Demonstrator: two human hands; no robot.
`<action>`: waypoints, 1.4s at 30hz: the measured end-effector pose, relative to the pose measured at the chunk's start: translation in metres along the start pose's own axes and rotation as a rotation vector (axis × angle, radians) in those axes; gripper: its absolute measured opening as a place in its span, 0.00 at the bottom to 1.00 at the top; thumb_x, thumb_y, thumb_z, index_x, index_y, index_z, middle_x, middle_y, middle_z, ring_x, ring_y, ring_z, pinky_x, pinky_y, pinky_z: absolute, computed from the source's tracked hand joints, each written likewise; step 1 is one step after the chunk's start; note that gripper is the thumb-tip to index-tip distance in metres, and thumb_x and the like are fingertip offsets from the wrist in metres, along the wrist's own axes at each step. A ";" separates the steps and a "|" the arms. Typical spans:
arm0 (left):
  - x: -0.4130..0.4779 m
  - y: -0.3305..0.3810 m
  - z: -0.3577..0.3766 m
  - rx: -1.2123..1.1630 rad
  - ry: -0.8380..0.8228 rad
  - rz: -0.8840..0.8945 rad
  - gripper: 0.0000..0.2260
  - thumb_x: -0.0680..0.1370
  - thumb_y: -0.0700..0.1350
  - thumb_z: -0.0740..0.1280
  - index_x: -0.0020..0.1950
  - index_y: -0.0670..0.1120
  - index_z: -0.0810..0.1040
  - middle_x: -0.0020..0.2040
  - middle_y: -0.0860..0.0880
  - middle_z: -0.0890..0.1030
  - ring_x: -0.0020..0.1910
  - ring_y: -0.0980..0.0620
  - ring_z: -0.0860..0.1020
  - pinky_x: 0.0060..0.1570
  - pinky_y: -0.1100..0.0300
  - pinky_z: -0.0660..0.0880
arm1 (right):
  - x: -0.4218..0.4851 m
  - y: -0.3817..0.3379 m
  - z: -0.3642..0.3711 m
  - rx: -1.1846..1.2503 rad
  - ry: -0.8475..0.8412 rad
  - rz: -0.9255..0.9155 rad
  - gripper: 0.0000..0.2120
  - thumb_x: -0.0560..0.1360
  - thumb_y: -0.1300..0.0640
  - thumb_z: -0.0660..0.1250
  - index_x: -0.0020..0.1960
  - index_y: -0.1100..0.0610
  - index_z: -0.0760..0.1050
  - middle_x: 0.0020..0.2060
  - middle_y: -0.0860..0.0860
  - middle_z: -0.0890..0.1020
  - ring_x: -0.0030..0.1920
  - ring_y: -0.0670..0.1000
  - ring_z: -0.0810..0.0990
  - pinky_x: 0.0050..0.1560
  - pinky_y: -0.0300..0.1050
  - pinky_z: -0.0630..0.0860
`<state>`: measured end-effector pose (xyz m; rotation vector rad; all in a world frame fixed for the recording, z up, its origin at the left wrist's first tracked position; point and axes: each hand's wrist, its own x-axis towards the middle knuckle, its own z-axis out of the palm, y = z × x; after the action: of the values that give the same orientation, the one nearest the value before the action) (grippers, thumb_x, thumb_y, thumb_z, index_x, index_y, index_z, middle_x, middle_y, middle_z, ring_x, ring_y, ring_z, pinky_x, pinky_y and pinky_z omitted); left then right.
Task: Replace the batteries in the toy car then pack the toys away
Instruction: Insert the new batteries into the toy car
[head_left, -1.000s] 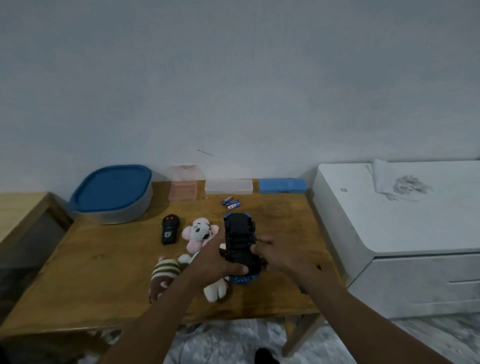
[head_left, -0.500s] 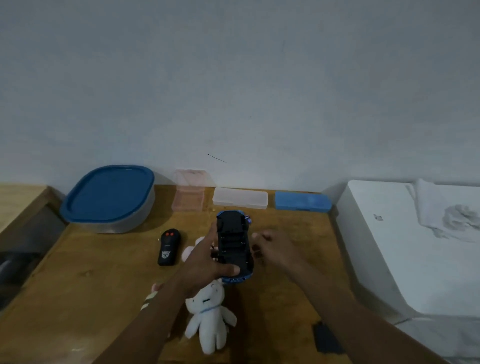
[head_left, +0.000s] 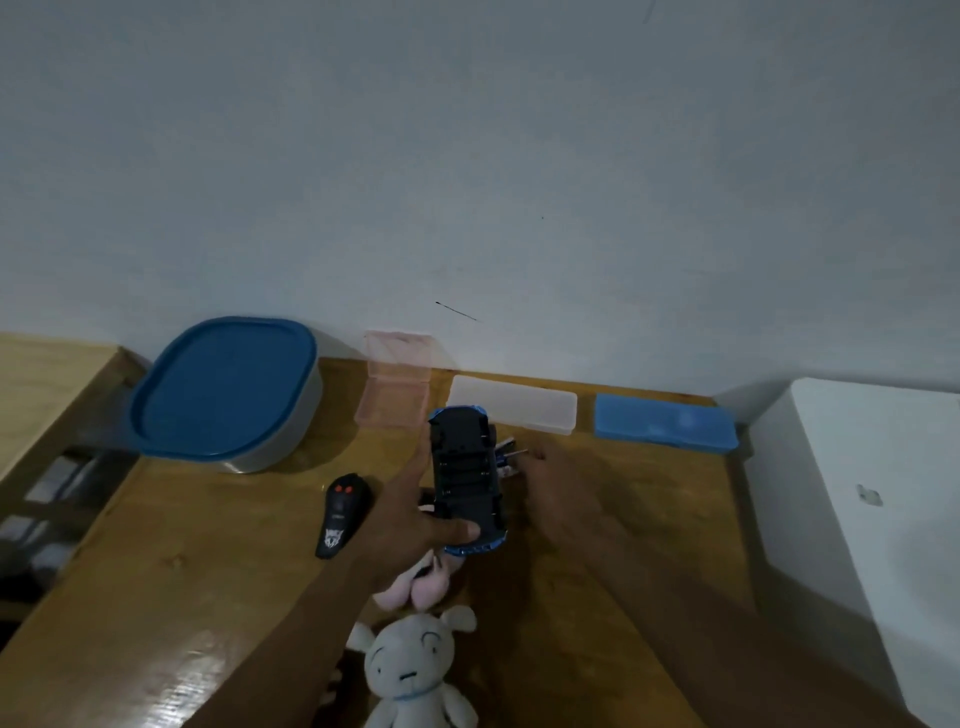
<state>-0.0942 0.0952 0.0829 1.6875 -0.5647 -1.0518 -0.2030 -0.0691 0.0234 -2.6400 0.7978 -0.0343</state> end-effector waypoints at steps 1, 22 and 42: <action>0.001 0.001 0.000 0.008 -0.005 0.001 0.49 0.67 0.30 0.75 0.73 0.66 0.54 0.53 0.47 0.84 0.55 0.50 0.81 0.54 0.50 0.80 | 0.000 0.001 0.001 -0.048 -0.005 -0.009 0.15 0.76 0.59 0.65 0.62 0.49 0.74 0.61 0.52 0.73 0.57 0.54 0.74 0.58 0.49 0.75; -0.005 -0.007 -0.057 0.035 -0.156 0.040 0.50 0.67 0.31 0.76 0.74 0.65 0.53 0.56 0.50 0.82 0.57 0.50 0.80 0.56 0.48 0.79 | -0.011 -0.028 0.009 -0.193 -0.152 0.099 0.21 0.77 0.59 0.65 0.68 0.52 0.66 0.68 0.52 0.70 0.64 0.54 0.71 0.63 0.47 0.71; -0.013 0.011 -0.024 0.079 -0.317 0.208 0.49 0.65 0.36 0.78 0.75 0.65 0.54 0.58 0.52 0.81 0.56 0.51 0.80 0.55 0.51 0.79 | -0.077 -0.084 -0.075 1.210 0.497 0.616 0.07 0.74 0.58 0.70 0.50 0.60 0.77 0.42 0.56 0.85 0.42 0.51 0.85 0.41 0.42 0.81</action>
<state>-0.0786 0.1138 0.1000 1.4989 -0.9755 -1.1626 -0.2329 0.0108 0.1300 -1.1959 1.1909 -0.7559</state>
